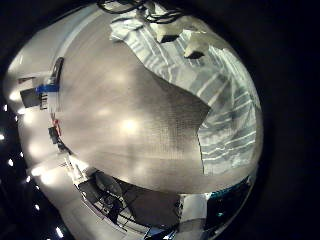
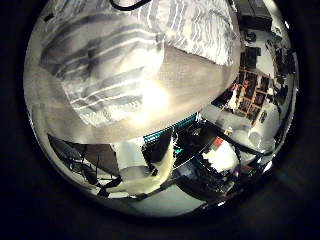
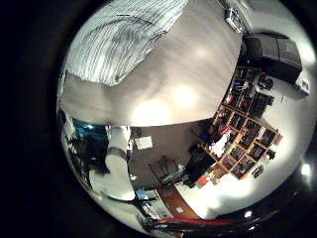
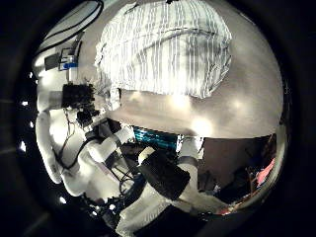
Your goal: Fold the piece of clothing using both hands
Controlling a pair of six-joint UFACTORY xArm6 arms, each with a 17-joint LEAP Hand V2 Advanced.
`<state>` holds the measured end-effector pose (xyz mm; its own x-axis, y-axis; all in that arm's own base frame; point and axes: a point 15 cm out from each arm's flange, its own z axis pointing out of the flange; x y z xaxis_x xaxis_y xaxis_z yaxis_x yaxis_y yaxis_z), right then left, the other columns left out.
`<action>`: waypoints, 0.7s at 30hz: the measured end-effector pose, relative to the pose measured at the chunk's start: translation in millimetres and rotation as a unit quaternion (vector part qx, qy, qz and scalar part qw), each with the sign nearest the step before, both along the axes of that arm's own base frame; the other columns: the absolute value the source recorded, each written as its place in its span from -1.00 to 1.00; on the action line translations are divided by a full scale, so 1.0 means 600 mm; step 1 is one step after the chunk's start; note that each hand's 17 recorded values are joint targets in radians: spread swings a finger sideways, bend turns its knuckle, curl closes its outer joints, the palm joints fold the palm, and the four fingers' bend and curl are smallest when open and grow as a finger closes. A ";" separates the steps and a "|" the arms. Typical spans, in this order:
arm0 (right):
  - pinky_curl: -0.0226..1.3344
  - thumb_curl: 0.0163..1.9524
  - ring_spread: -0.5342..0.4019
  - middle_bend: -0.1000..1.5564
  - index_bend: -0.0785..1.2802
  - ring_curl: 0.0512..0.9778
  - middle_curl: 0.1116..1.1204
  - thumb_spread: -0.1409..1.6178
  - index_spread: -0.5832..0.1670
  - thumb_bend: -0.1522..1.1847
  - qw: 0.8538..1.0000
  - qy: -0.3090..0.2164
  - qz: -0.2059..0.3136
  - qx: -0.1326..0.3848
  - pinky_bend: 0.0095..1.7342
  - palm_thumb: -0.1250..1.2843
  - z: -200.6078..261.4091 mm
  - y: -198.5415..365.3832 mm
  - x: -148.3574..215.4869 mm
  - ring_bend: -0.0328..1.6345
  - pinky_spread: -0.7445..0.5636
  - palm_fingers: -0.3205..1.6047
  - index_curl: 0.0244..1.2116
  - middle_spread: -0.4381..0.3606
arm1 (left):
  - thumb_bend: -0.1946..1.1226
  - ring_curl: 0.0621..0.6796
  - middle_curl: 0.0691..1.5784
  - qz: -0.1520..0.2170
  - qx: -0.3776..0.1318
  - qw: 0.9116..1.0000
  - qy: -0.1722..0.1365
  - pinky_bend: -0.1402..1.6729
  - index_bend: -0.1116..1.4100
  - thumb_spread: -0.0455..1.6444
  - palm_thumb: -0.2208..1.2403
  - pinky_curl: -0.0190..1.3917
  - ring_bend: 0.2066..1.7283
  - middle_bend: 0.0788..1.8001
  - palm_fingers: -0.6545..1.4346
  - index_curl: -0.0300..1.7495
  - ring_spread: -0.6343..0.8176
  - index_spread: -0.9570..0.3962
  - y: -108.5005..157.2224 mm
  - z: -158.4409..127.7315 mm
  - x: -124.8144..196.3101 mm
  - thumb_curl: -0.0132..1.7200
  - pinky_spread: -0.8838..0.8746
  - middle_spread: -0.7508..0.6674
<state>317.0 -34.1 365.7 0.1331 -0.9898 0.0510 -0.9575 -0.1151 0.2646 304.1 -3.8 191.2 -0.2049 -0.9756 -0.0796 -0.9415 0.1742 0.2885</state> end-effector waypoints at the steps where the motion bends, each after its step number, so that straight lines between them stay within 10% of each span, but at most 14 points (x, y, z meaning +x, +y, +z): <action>1: -0.51 -0.76 0.53 -0.64 -0.64 -0.56 -0.53 0.61 -0.49 -0.79 1.000 0.000 0.000 -0.003 -0.68 -0.38 0.001 -0.002 0.000 -0.62 0.74 -0.45 -0.56 0.09 | -0.75 -0.51 -0.68 0.003 0.005 1.000 0.004 -0.36 -0.67 0.05 -0.48 -0.45 -0.35 -0.87 -0.30 -0.59 0.51 0.52 0.001 -0.007 -0.001 -0.62 0.48 0.66; 7: -0.51 -0.76 0.53 -0.64 -0.64 -0.56 -0.53 0.61 -0.48 -0.79 1.000 -0.005 0.001 -0.004 -0.69 -0.38 0.007 -0.004 0.001 -0.62 0.74 -0.44 -0.56 0.09 | -0.67 -0.54 -0.59 0.013 0.048 0.999 -0.012 -0.40 -0.62 0.09 -0.23 -0.48 -0.31 -0.62 0.01 -0.59 0.17 0.50 0.011 -0.025 0.019 -0.58 0.27 0.29; 11: -0.52 -0.76 0.52 -0.64 -0.64 -0.56 -0.52 0.61 -0.49 -0.79 1.000 -0.005 0.001 -0.004 -0.69 -0.38 0.008 -0.004 0.001 -0.62 0.74 -0.44 -0.56 0.09 | -0.50 -0.31 -0.45 0.019 0.054 0.998 -0.041 -0.16 -0.61 0.21 0.18 -0.41 0.06 -0.29 0.68 -0.57 -0.38 0.28 0.009 -0.024 0.051 -0.52 -0.14 -0.02; 21: -0.46 -0.76 0.13 -0.65 -0.78 -0.39 -0.55 0.61 -0.47 -0.79 1.000 0.001 0.001 0.001 -0.49 -0.36 -0.007 -0.006 0.006 -0.22 0.47 -0.20 -0.68 -0.17 | -0.51 0.38 -0.05 0.011 0.034 0.993 -0.109 0.40 -0.20 0.26 0.46 -0.03 0.51 -0.01 0.68 -0.29 -0.71 -0.20 -0.007 0.068 0.113 -0.39 -0.54 -0.47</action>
<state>320.8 -37.5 361.3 0.1351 -0.9896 0.0495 -0.9567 -0.1173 0.2664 371.8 -8.2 231.7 -0.1533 -0.9704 -0.1864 -0.9864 0.1389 0.0881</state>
